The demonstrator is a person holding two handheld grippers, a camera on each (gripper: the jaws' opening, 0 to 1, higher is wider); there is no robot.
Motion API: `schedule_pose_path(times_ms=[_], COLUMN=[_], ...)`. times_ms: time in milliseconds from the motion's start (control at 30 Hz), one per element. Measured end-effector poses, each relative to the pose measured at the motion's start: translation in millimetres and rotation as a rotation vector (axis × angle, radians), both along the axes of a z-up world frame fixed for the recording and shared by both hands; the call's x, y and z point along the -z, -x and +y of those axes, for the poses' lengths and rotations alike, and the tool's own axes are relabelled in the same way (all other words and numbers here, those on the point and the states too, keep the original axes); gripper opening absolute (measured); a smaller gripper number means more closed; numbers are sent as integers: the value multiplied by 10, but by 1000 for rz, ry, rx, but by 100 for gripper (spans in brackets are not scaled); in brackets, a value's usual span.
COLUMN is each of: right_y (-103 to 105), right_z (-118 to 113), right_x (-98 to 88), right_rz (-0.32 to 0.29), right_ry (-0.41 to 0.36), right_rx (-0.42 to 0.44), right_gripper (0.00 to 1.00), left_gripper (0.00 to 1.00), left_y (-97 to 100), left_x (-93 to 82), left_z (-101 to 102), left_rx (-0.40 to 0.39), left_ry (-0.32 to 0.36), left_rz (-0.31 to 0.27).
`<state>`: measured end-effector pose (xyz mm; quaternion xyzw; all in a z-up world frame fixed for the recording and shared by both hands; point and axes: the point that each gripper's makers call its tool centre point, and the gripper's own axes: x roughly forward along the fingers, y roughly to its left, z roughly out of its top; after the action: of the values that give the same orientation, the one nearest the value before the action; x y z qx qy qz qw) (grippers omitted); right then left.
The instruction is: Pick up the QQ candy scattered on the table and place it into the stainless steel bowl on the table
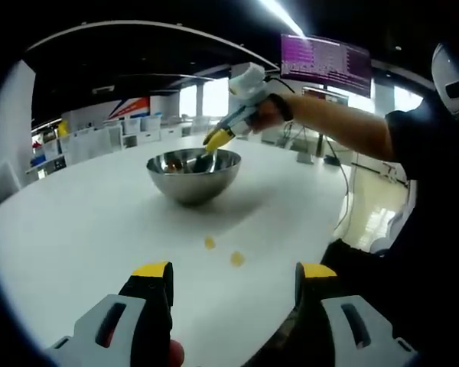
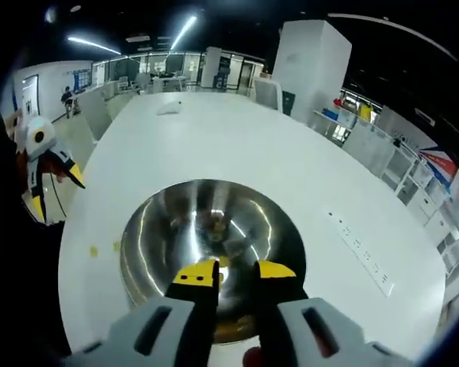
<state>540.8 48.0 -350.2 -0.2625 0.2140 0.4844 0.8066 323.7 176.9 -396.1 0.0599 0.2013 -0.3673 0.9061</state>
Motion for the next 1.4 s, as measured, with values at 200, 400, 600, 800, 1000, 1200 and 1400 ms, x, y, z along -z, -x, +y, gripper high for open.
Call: schedule_pose_path(times_ms=[200, 400, 600, 800, 1000, 1200, 1400], right_y=[195, 463, 690, 1063, 1299, 1378, 1489], right_z=[-54, -245, -477, -633, -755, -949, -1000], right_x=[-304, -544, -636, -564, -369, -232, -62], right_rz=[-68, -103, -143, -150, -140, -116, -105], right_ry=[-63, -161, -216, -285, -356, -480, -531], right_rx=[7, 6, 18, 34, 89, 205, 234], right_gripper=[17, 17, 17, 17, 17, 17, 17], left_gripper=[65, 65, 65, 65, 65, 65, 65], left_y=[30, 44, 61, 33, 3, 18, 19], left_x=[-32, -57, -52, -61, -89, -40, -29], left_z=[-17, 6, -46, -105, -172, -223, -222], left_rx=[4, -1, 11, 24, 39, 51, 49], left_ry=[-1, -1, -1, -4, -9, -17, -17], left_rz=[-6, -12, -10, -11, -15, -4, -2])
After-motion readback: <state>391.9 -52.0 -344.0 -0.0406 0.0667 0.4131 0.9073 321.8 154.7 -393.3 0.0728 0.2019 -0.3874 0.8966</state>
